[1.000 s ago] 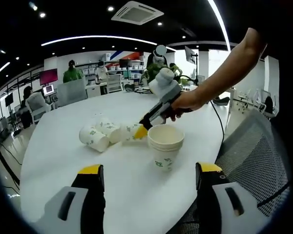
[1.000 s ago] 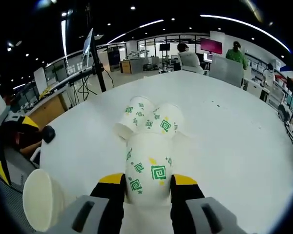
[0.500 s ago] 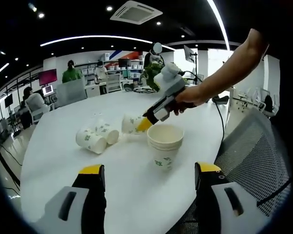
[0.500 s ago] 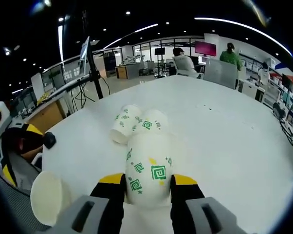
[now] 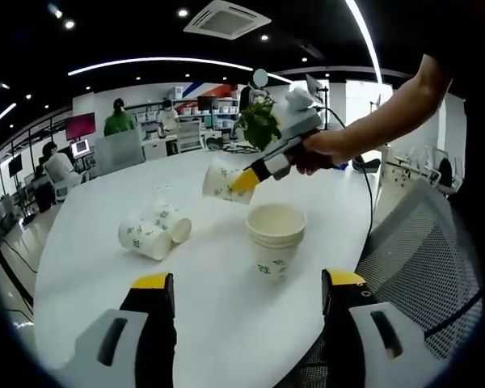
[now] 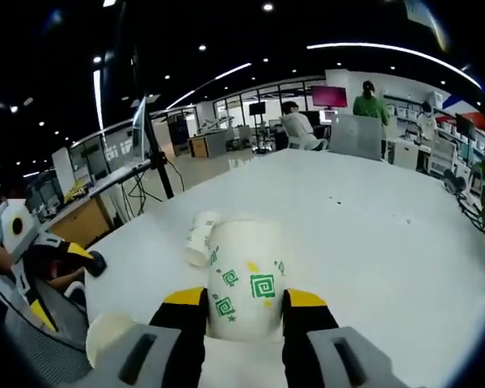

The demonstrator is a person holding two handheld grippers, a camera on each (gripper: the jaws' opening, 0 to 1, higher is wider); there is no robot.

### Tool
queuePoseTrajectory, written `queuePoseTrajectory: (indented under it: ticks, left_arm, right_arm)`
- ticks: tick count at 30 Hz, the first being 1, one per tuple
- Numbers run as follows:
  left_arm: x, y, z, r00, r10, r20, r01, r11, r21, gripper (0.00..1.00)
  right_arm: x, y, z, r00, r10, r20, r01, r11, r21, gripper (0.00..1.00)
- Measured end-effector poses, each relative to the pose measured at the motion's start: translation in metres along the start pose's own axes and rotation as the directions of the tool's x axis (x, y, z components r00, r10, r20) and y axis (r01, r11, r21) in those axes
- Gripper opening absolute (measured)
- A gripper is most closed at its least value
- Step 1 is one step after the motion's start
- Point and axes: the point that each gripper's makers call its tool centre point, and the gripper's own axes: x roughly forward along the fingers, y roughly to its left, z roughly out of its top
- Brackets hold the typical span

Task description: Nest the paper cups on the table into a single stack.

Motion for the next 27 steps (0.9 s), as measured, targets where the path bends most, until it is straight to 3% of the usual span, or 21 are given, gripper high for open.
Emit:
queuePoseTrajectory:
  ticks: [16,18,27]
  left_arm:
    - [0.0,0.001,0.0,1.0,0.005,-0.005,-0.005,1.0,-0.002,0.7]
    - [-0.002,0.002,0.002,1.0,0.005,0.006,-0.005,1.0,-0.009,0.66]
    - [-0.007,0.011,0.011,0.998,0.029,0.058,-0.026,0.998,-0.058,0.59]
  right_arm:
    - [-0.027,0.026,0.012,0.993,0.055,0.107,-0.056,0.998,0.005,0.35]
    - [-0.034,0.039,0.012,0.991,0.071,0.118,-0.071,0.997,-0.006,0.35]
    - [-0.046,0.055,0.013,0.983,0.106,0.153,-0.1,0.994,-0.046,0.35]
